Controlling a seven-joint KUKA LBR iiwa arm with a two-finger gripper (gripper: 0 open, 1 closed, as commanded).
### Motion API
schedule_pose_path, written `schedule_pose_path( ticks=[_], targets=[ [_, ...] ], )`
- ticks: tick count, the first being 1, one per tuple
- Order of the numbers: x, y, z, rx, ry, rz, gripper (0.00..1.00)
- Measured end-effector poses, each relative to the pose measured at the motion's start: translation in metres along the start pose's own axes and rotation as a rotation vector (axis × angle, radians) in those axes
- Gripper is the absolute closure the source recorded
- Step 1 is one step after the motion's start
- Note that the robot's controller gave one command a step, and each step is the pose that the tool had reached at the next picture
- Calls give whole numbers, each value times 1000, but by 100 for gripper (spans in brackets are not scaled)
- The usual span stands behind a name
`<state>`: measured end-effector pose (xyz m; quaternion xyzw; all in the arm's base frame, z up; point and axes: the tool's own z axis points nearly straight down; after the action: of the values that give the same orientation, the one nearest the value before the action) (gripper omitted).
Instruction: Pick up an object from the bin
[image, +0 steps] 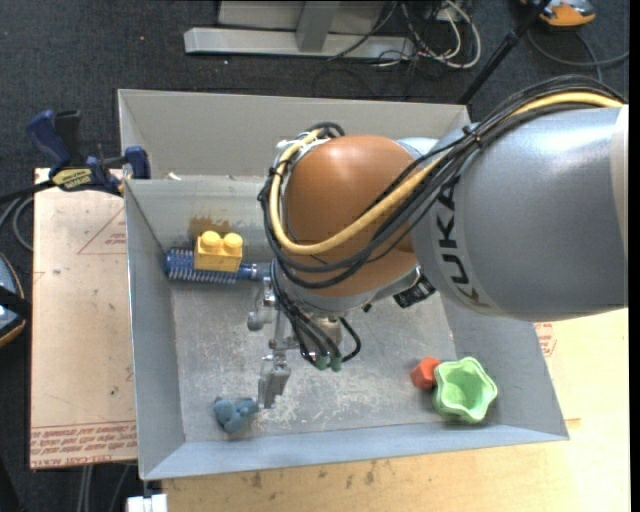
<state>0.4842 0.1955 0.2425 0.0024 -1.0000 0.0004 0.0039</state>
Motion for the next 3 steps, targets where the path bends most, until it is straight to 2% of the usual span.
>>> schedule_pose_path(
  ticks=[1,2,3],
  targets=[
    [-2,11,157,-2,-32,-554,0],
    [3,19,142,0,-16,-702,0],
    [1,14,142,0,-12,-747,0]
  ],
)
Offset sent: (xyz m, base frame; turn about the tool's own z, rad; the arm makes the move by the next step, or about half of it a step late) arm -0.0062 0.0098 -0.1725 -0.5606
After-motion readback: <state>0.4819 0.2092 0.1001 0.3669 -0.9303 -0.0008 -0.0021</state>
